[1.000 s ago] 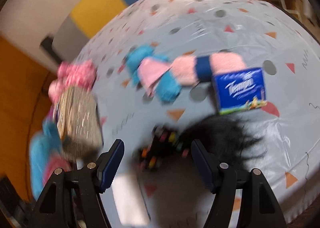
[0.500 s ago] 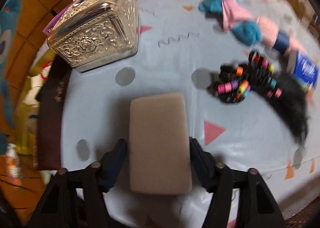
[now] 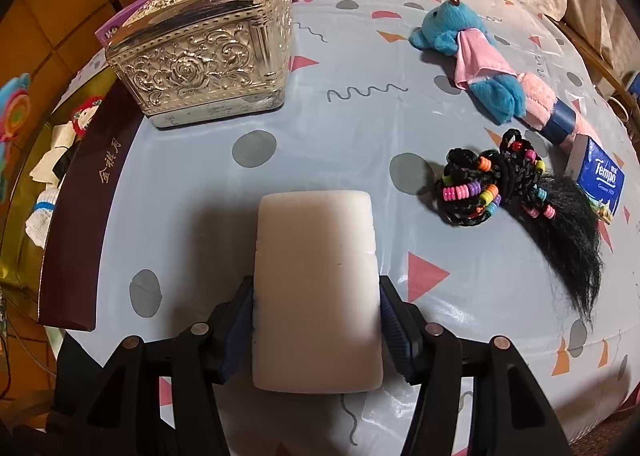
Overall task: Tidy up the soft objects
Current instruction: 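Carry the blue dinosaur into the tray and release it while the right gripper lifts the white block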
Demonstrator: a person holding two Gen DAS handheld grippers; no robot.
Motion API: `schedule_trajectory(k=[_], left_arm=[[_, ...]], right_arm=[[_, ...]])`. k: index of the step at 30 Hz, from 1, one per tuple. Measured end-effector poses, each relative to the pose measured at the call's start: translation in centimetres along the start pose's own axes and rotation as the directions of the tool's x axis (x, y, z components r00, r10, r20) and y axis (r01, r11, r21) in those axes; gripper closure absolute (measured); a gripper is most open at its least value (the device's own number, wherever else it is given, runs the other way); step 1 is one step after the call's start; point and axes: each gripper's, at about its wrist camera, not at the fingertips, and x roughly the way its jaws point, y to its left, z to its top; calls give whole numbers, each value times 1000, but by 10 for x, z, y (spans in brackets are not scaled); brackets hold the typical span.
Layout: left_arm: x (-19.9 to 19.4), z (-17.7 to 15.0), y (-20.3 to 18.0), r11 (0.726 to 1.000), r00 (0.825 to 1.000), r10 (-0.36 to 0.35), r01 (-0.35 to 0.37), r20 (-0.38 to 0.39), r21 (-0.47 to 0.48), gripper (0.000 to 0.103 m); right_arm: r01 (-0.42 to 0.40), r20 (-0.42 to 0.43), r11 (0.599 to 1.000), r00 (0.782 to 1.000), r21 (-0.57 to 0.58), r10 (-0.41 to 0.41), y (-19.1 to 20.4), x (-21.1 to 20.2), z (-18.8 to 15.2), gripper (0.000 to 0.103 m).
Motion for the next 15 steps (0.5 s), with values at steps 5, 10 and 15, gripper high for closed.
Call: schedule_trajectory(k=[5, 10, 15], left_arm=[[49, 1, 9, 997, 995, 76, -75, -63, 10, 13], [66, -2, 0, 990, 992, 121, -119, -28, 80, 8], [58, -3, 0, 990, 991, 133, -132, -16, 56, 0]], right_arm=[[8, 17, 1000, 1000, -1, -8, -1, 0, -7, 44], [14, 15, 1000, 1000, -5, -14, -4, -5, -3, 44], [13, 10, 1000, 1000, 3, -13, -5, -5, -1, 44]])
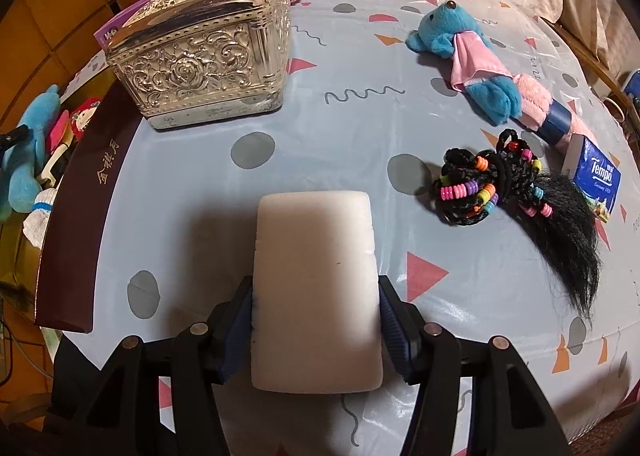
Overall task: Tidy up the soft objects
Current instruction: 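Carry the blue dinosaur into the tray and release it while the right gripper lifts the white block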
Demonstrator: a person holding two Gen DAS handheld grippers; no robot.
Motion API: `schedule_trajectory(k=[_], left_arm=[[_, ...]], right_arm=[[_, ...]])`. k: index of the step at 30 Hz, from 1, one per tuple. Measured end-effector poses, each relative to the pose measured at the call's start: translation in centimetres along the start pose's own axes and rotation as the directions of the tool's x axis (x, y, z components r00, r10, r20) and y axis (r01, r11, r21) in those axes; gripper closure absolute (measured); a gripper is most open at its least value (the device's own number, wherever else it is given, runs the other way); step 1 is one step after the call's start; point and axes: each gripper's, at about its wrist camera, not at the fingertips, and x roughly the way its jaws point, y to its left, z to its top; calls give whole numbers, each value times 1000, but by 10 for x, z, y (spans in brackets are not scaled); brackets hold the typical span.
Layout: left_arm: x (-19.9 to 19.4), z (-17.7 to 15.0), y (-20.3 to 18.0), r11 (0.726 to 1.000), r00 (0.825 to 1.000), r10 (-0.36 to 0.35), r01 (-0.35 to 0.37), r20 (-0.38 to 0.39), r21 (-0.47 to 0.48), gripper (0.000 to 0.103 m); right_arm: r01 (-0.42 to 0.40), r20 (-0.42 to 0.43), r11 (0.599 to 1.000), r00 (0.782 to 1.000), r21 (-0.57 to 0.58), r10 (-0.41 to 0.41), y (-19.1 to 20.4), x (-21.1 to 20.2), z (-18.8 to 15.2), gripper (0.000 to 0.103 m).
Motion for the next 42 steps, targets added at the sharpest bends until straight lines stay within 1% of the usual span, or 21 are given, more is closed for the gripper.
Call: schedule_trajectory(k=[3, 4, 9, 14, 17, 20, 24, 26, 30, 35, 38, 42], left_arm=[[-17, 0, 1, 999, 998, 46, -46, 47, -1, 0], [-25, -2, 3, 999, 997, 52, -51, 63, -17, 0], [-51, -16, 4, 997, 995, 39, -33, 90, -68, 0], [-74, -32, -5, 996, 994, 22, -12, 110, -93, 0], [-79, -38, -9, 995, 994, 22, -12, 107, -94, 0], [-82, -47, -15, 997, 995, 25, -18, 98, -78, 0], [-91, -56, -20, 997, 989, 47, -39, 139, -63, 0], [-91, -58, -19, 997, 990, 45, -35, 137, -71, 0], [-90, -60, -16, 994, 990, 66, -54, 126, -91, 0], [-93, -62, -10, 991, 987, 89, -73, 137, -114, 0], [-95, -62, -5, 988, 984, 102, -83, 148, -129, 0], [-94, -63, 8, 981, 985, 104, -79, 140, -177, 0]], right_arm=[[9, 3, 1000, 1000, -2, -9, 2, 0, 0, 44], [11, 5, 1000, 1000, -2, -11, 2, 0, 0, 44], [31, 22, 1000, 999, -1, -31, 5, -3, -2, 46], [36, 9, 999, 999, 6, -36, 9, -8, 1, 47], [27, 40, 1000, 999, 14, -27, 13, -19, 6, 47], [1, 76, 1000, 997, 5, -1, 22, -34, 13, 47], [-49, 117, 998, 992, -34, 53, 42, -54, 23, 47], [-73, 141, 995, 987, -73, 83, 59, -63, 30, 47], [-110, 174, 982, 975, -156, 137, 93, -78, 41, 47], [-162, 163, 961, 966, -224, 200, 128, -77, 54, 47], [-179, 155, 952, 963, -250, 221, 145, -74, 55, 47], [-208, 152, 940, 955, -269, 255, 162, -72, 63, 47]])
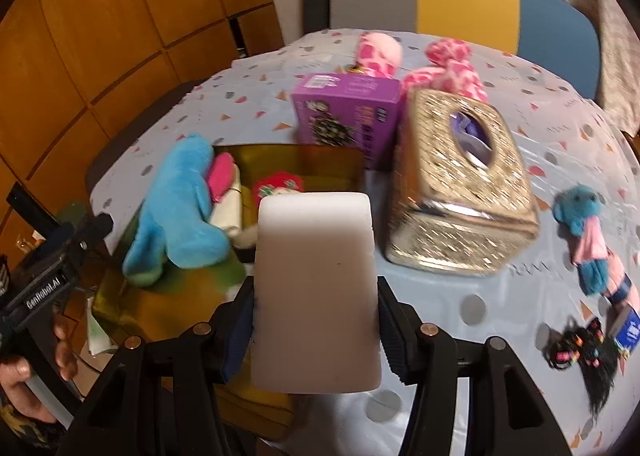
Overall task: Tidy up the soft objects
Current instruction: 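Carry the blue dinosaur into the tray and release it while the right gripper lifts the white block, then lower the white block into the gold tray and open the right gripper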
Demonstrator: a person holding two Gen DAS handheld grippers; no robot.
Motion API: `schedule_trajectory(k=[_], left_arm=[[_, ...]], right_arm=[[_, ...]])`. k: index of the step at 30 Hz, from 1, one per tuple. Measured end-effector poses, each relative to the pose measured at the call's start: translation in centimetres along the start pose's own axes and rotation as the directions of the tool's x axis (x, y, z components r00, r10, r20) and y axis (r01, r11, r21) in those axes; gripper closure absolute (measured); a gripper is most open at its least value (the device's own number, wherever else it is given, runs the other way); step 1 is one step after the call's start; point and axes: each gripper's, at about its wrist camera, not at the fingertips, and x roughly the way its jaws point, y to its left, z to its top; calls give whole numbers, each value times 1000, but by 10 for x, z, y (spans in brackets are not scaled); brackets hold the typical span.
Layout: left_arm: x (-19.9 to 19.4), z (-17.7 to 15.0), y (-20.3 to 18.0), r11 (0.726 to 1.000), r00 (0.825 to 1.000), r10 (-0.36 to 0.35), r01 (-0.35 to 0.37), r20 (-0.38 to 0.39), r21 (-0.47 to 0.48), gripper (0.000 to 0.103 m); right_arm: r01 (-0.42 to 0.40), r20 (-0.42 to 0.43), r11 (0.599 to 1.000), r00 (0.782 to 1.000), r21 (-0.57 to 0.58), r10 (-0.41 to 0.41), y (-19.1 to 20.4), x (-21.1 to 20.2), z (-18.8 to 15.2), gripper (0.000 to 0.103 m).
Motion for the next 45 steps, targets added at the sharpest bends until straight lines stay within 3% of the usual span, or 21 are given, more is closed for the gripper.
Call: schedule_trajectory(k=[7, 16, 20, 26, 34, 45], left_arm=[[-1, 0, 17, 999, 1000, 22, -22, 10, -45, 0], [0, -2, 16, 1000, 1000, 10, -9, 7, -28, 0], [5, -5, 12, 1000, 1000, 5, -5, -12, -13, 0], [6, -8, 7, 1000, 1000, 9, -9, -19, 3, 0], [-1, -10, 2, 1000, 1000, -4, 4, -16, 10, 0], [-14, -16, -17, 997, 999, -43, 44, -17, 58, 0]], right_arm=[[-29, -14, 1000, 999, 8, 29, 14, 31, 34, 47], [123, -86, 992, 989, -2, -122, 12, 103, 67, 46], [138, -93, 990, 986, -34, -141, 16, 116, 68, 43], [112, -45, 993, 993, -36, -113, 20, 104, 63, 29], [83, 48, 995, 996, -48, -81, 29, 60, 42, 28], [130, 140, 991, 982, -14, -126, 12, 13, 8, 28]])
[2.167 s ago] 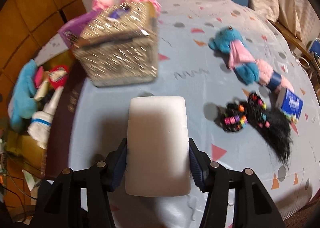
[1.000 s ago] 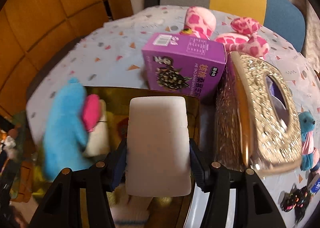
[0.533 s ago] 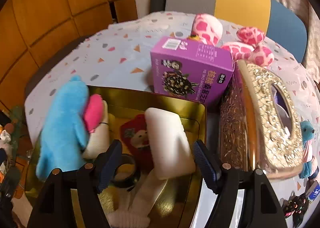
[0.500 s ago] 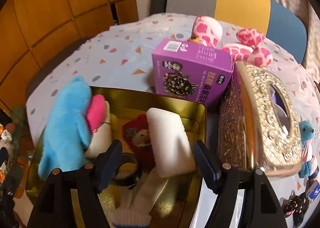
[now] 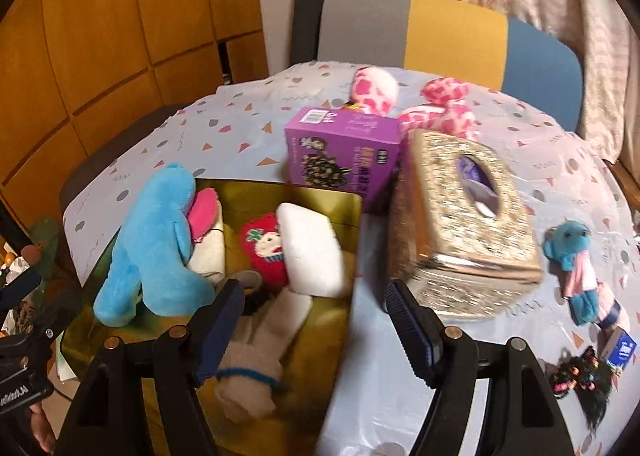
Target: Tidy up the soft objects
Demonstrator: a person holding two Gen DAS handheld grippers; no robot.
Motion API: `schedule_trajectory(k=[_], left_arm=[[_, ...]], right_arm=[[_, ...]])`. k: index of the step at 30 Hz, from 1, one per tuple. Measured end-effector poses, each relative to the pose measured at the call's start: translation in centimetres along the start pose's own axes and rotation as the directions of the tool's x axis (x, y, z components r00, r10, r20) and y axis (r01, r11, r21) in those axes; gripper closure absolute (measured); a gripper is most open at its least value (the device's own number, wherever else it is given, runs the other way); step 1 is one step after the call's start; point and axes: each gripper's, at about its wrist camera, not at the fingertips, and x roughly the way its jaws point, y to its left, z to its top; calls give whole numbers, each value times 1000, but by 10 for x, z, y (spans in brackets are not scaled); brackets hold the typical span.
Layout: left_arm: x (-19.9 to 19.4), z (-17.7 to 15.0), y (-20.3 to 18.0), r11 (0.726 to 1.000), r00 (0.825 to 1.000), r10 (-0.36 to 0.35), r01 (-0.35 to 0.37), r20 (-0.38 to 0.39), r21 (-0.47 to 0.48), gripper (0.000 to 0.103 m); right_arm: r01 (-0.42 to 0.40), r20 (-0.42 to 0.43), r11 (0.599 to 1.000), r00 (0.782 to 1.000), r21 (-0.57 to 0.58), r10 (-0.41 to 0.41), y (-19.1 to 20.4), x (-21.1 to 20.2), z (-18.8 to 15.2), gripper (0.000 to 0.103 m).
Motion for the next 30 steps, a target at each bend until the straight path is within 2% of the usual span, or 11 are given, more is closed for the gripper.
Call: schedule_trajectory(k=[11, 20, 27, 30], left_arm=[[-13, -7, -31, 996, 999, -49, 49, -1, 77, 0], [-17, -12, -56, 987, 995, -93, 95, -23, 131, 0], [-23, -16, -76, 974, 992, -125, 129, -32, 185, 0], [-25, -17, -88, 966, 990, -137, 141, -33, 218, 0]], right_arm=[[82, 31, 990, 996, 117, -87, -63, -29, -18, 28], [188, 32, 962, 980, 197, -197, -126, -48, -30, 28], [295, 29, 918, 949, 267, -313, -186, -66, -36, 28], [365, 34, 872, 917, 327, -396, -218, -75, -43, 28]])
